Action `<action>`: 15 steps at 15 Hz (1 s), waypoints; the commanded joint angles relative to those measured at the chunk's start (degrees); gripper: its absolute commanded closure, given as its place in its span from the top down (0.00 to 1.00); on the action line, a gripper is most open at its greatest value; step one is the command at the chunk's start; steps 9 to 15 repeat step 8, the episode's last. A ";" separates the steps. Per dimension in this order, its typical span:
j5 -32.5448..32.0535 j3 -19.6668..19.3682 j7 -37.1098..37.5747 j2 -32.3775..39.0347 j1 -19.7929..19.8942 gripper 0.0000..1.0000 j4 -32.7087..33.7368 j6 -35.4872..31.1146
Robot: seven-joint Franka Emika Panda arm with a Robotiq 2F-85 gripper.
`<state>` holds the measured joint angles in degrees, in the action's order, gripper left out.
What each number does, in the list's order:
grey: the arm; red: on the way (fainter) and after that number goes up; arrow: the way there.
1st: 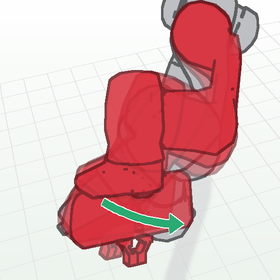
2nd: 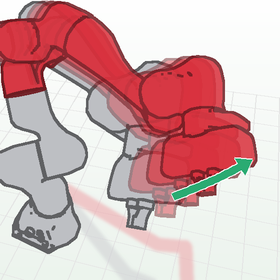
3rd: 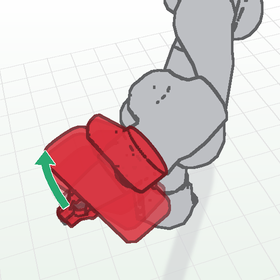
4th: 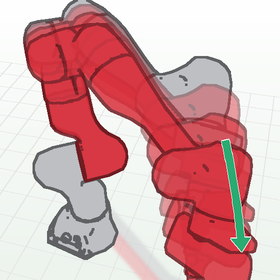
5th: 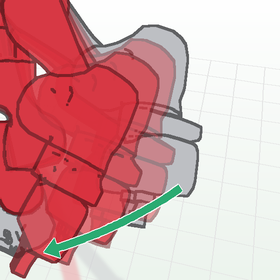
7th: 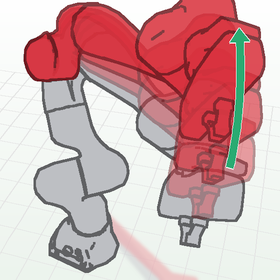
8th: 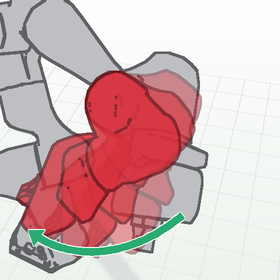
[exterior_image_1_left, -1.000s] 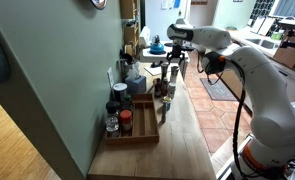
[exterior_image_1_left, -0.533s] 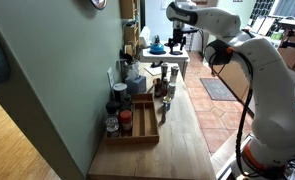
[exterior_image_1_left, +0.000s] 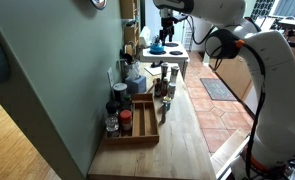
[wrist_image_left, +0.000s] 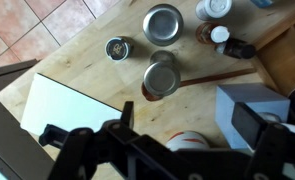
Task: Remove the spice bottle in the second compartment of the tray on the left of the counter top to the right side of the salt shaker
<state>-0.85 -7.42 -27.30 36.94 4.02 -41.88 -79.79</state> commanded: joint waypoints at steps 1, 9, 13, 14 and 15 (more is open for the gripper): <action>-2.97 1.02 -7.94 -8.30 -3.76 1.00 -12.91 -2.79; -2.31 1.75 -12.38 -9.15 -6.49 1.00 -12.69 -1.68; -2.31 1.75 -12.38 -9.15 -6.49 1.00 -12.69 -1.68; -2.31 1.75 -12.38 -9.15 -6.49 1.00 -12.69 -1.68; -2.31 1.75 -12.38 -9.15 -6.49 1.00 -12.69 -1.68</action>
